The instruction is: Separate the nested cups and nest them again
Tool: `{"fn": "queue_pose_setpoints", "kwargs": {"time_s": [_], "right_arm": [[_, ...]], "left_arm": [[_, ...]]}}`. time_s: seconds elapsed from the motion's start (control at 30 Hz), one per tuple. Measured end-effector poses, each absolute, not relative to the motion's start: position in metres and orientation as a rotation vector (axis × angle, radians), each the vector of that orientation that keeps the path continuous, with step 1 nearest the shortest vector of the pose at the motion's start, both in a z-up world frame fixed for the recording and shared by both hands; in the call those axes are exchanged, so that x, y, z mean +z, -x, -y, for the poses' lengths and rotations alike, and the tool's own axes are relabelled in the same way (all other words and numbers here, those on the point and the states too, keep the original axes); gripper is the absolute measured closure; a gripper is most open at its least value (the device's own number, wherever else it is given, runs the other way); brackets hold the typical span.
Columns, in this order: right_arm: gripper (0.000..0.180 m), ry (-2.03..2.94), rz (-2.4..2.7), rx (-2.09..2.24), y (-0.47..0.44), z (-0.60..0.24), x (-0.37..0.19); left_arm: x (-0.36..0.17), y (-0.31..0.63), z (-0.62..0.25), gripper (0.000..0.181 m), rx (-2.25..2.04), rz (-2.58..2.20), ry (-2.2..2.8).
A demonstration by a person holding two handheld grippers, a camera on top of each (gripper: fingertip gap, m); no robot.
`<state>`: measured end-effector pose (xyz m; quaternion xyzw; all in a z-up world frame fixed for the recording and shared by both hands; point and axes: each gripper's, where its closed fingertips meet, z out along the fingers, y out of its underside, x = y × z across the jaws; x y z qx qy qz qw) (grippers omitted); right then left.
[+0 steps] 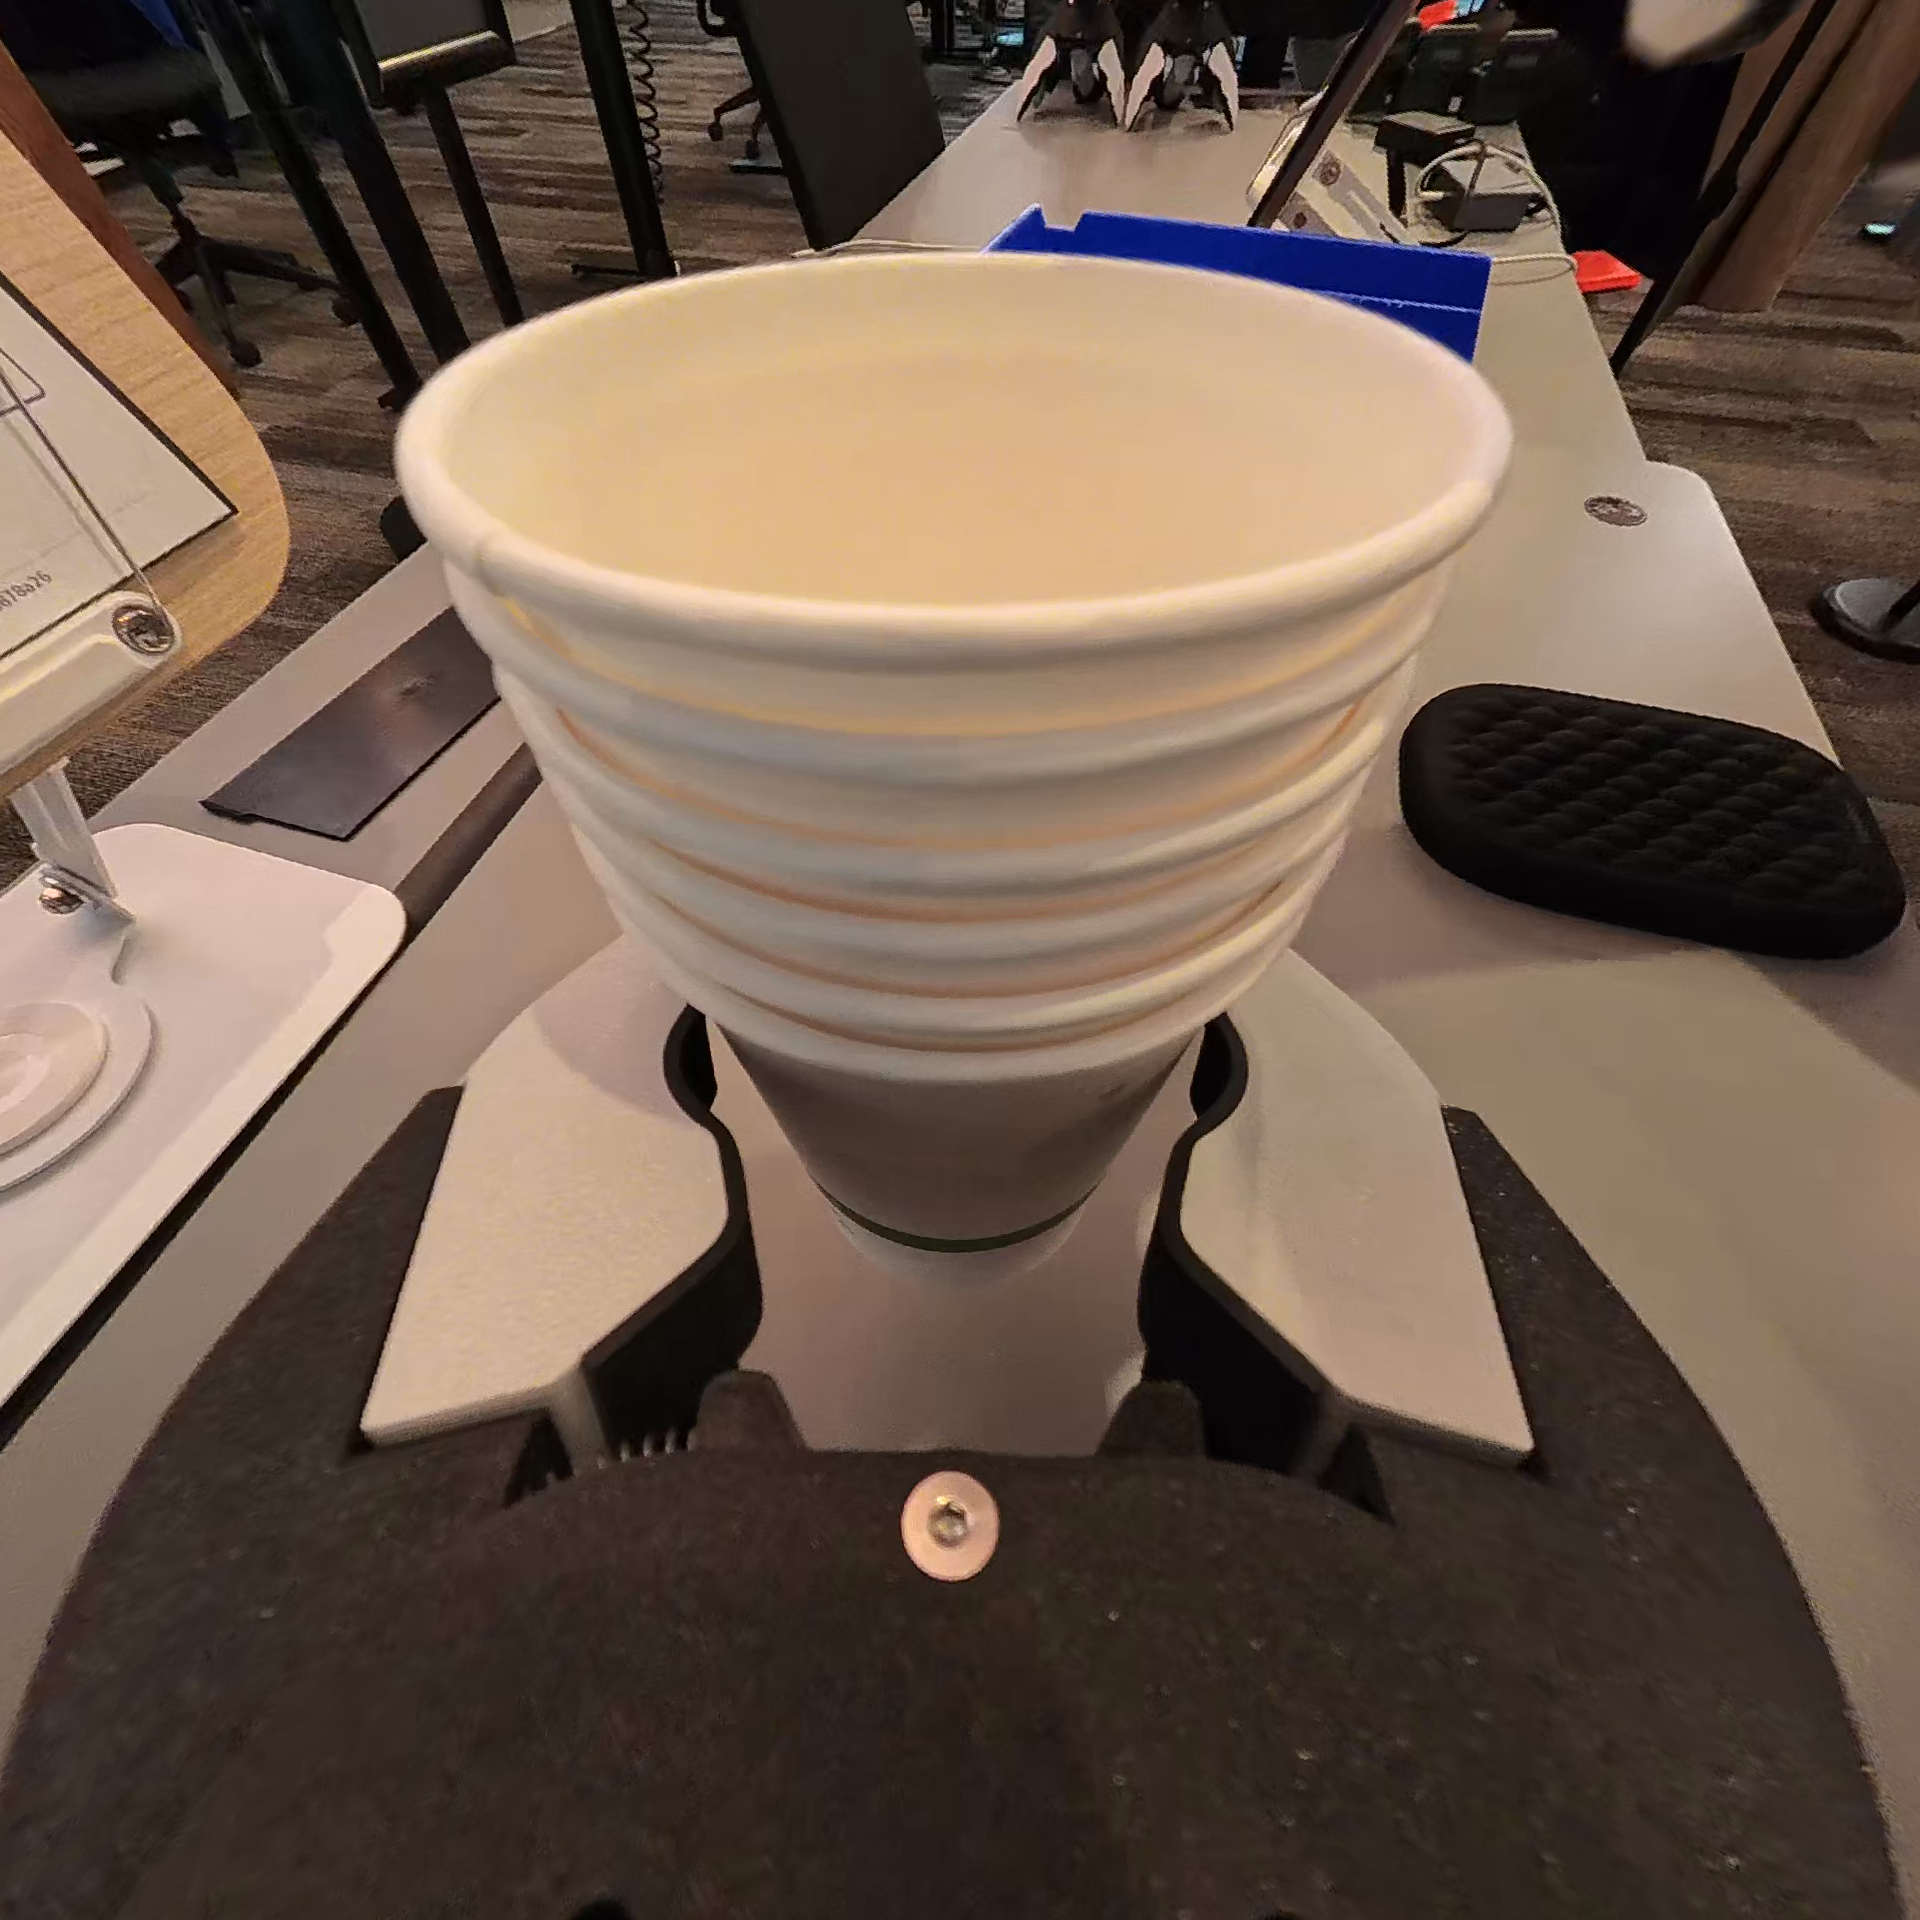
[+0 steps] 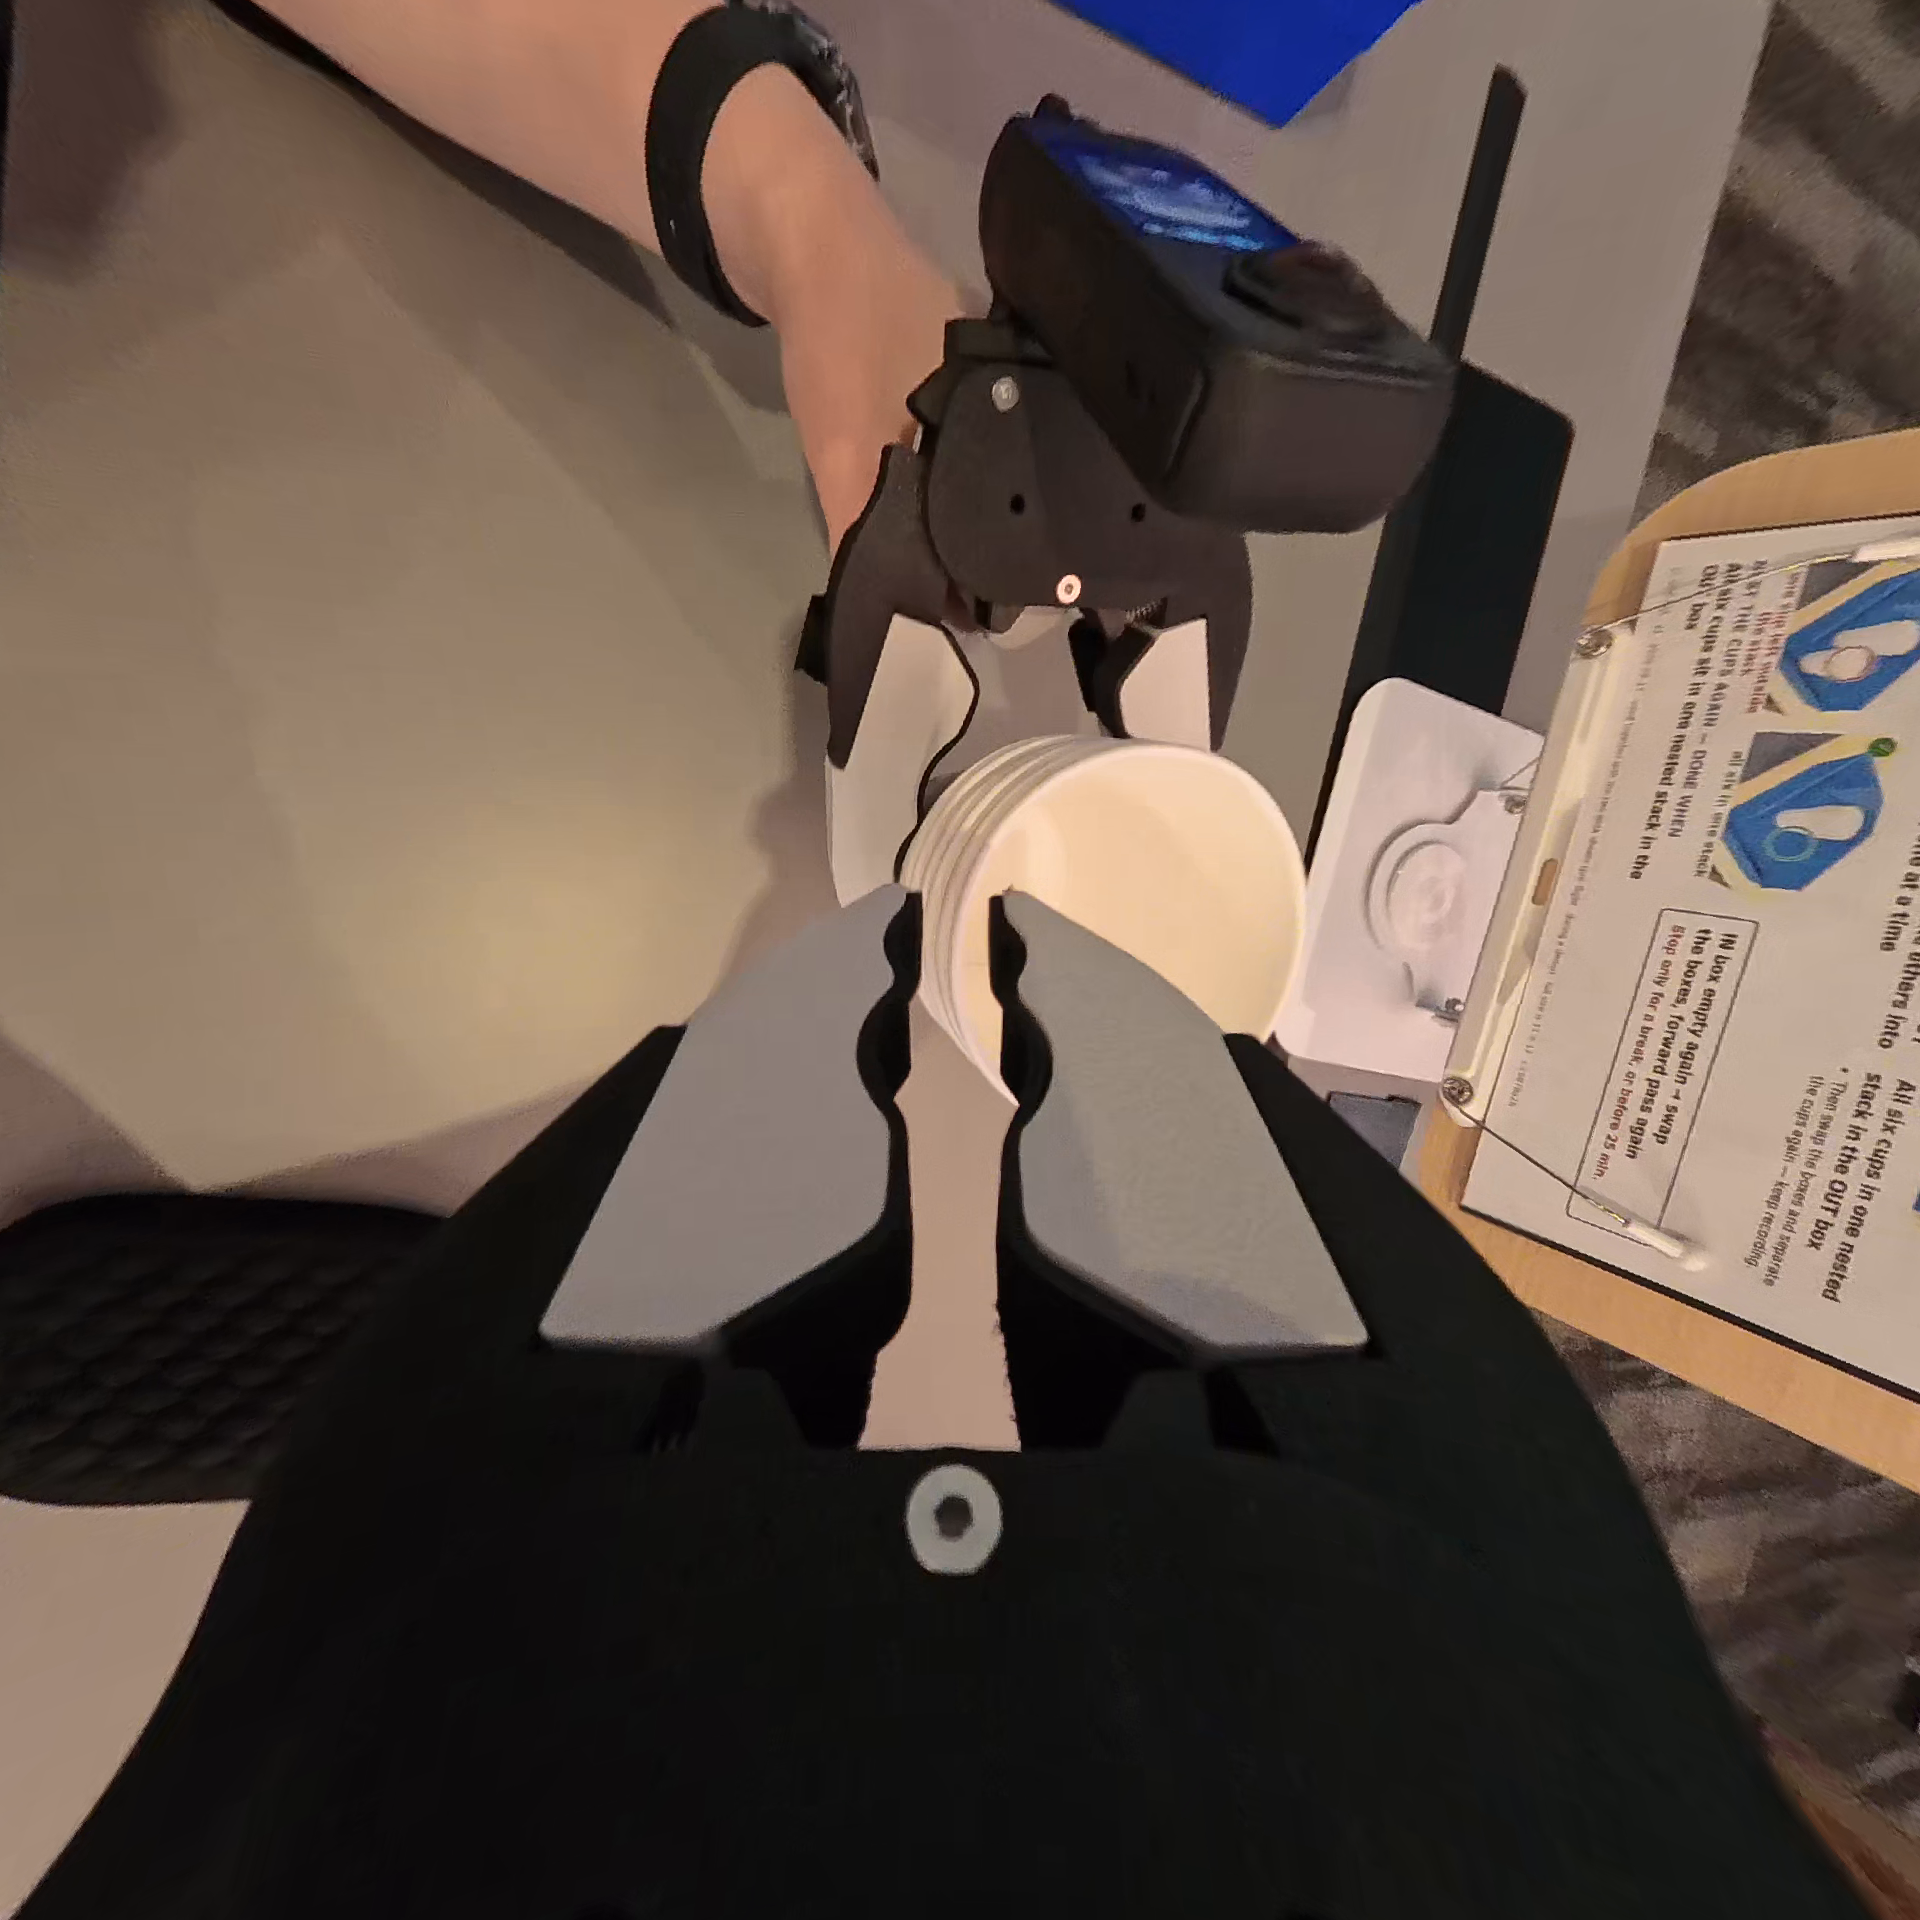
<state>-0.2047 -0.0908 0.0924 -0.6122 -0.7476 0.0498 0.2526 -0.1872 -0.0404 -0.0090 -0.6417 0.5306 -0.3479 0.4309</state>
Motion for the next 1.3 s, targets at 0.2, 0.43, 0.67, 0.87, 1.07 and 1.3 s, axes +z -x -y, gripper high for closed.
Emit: {"fn": "queue_pose_setpoints", "kwargs": {"time_s": [0.2, 0.43, 0.67, 0.87, 1.07, 1.3], "right_arm": [[0.171, 1.756, 2.079, 0.065, 0.201, 0.08, 0.077], [0.176, 1.801, 2.095, 0.11, 0.204, 0.081, 0.076], [0.177, 1.844, 2.114, 0.133, 0.202, 0.085, 0.076], [0.177, 1.85, 2.114, 0.115, 0.198, 0.085, 0.077], [0.177, 1.834, 2.101, 0.121, 0.198, 0.088, 0.087], [0.177, 1.818, 2.075, 0.124, 0.198, 0.088, 0.105]], "left_arm": [[-0.004, 0.189, 0.04, 0.09, -0.879, -1.308, 1.59], [0.002, 0.191, 0.039, 0.09, -0.875, -1.296, 1.577], [0.002, 0.188, 0.043, 0.09, -0.88, -1.309, 1.563], [0.001, 0.187, 0.042, 0.09, -0.876, -1.304, 1.558], [0.0, 0.186, 0.043, 0.09, -0.861, -1.311, 1.556], [0.0, 0.184, 0.045, 0.09, -0.876, -1.31, 1.558]]}}
